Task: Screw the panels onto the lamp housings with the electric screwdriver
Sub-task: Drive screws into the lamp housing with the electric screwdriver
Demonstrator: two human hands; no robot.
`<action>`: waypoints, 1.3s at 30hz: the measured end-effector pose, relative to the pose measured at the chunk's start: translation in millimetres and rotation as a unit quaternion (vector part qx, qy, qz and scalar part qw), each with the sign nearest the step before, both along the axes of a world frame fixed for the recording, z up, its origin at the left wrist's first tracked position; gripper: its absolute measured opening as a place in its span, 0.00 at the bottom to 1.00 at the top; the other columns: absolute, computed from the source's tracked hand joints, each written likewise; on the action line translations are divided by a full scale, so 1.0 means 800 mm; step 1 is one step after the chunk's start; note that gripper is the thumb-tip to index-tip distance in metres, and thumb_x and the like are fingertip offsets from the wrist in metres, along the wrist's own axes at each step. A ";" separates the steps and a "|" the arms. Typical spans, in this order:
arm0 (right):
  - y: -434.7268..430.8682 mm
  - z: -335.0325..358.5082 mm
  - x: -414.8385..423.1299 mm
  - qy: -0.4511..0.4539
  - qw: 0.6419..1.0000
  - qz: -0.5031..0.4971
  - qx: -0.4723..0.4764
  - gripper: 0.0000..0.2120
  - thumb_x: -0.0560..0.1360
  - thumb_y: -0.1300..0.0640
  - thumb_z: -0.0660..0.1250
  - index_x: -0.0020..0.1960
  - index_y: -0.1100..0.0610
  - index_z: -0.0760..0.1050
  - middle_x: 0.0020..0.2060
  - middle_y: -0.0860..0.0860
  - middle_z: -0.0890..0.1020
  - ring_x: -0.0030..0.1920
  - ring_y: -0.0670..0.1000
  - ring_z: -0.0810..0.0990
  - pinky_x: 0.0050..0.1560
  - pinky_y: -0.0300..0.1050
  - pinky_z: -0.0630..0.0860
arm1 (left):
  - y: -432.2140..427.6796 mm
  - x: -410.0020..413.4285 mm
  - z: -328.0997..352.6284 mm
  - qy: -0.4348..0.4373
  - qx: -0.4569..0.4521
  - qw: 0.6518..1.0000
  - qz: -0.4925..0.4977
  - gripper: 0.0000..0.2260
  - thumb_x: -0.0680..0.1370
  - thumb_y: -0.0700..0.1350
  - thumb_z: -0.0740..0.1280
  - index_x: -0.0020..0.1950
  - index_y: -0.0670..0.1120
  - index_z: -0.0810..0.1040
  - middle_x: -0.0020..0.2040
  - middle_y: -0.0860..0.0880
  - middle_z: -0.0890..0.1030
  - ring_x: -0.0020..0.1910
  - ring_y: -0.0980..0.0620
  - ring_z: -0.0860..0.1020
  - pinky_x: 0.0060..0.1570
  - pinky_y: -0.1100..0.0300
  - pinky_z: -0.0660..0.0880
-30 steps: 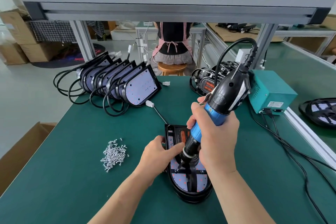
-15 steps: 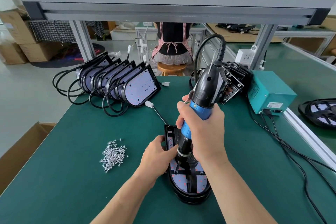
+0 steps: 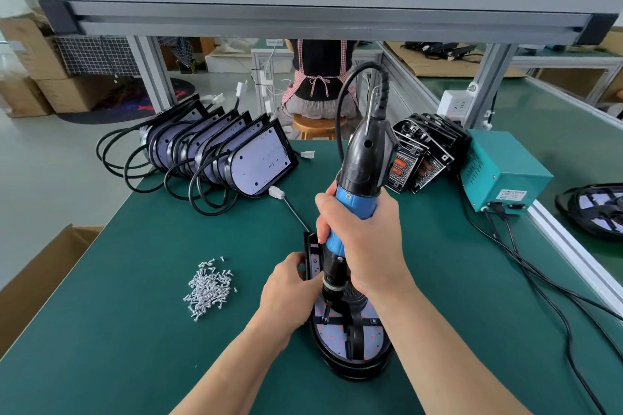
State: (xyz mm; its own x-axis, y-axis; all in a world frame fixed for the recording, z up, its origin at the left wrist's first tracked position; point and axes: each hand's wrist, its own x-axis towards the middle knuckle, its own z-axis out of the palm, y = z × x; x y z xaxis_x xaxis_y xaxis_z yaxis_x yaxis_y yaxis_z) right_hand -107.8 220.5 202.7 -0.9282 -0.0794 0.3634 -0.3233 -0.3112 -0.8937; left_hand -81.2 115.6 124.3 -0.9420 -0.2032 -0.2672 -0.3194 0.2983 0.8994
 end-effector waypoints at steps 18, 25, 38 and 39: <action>0.022 0.008 0.013 0.011 0.997 0.071 -0.035 0.04 0.69 0.58 0.72 0.43 0.52 0.78 0.26 0.53 0.75 0.27 0.53 0.72 0.35 0.43 0.73 | -0.003 0.002 0.009 0.003 0.021 0.999 -0.027 0.23 0.62 0.58 0.70 0.54 0.52 0.77 0.46 0.48 0.85 0.49 0.45 0.83 0.55 0.43 0.79; 0.037 0.045 0.001 0.032 0.993 0.072 -0.090 0.06 0.67 0.61 0.70 0.42 0.52 0.79 0.27 0.52 0.73 0.26 0.53 0.72 0.32 0.44 0.70 | -0.016 0.006 0.009 0.023 -0.060 0.996 -0.062 0.28 0.68 0.69 0.67 0.57 0.51 0.78 0.34 0.54 0.82 0.30 0.56 0.76 0.32 0.63 0.72; 0.051 0.039 0.006 0.023 0.988 -0.098 -0.121 0.09 0.69 0.64 0.71 0.38 0.50 0.77 0.33 0.50 0.75 0.27 0.53 0.71 0.35 0.45 0.71 | -0.155 0.012 0.029 -0.010 -0.462 0.875 -0.144 0.09 0.74 0.47 0.70 0.50 0.60 0.78 0.48 0.57 0.73 0.53 0.52 0.69 0.52 0.58 0.67; 0.051 0.039 0.007 0.020 0.987 -0.103 -0.123 0.09 0.70 0.65 0.70 0.38 0.51 0.77 0.35 0.51 0.75 0.27 0.53 0.71 0.34 0.45 0.72 | -0.153 0.012 0.027 -0.008 -0.466 0.873 -0.143 0.08 0.74 0.48 0.70 0.50 0.60 0.78 0.48 0.57 0.73 0.53 0.52 0.68 0.52 0.58 0.66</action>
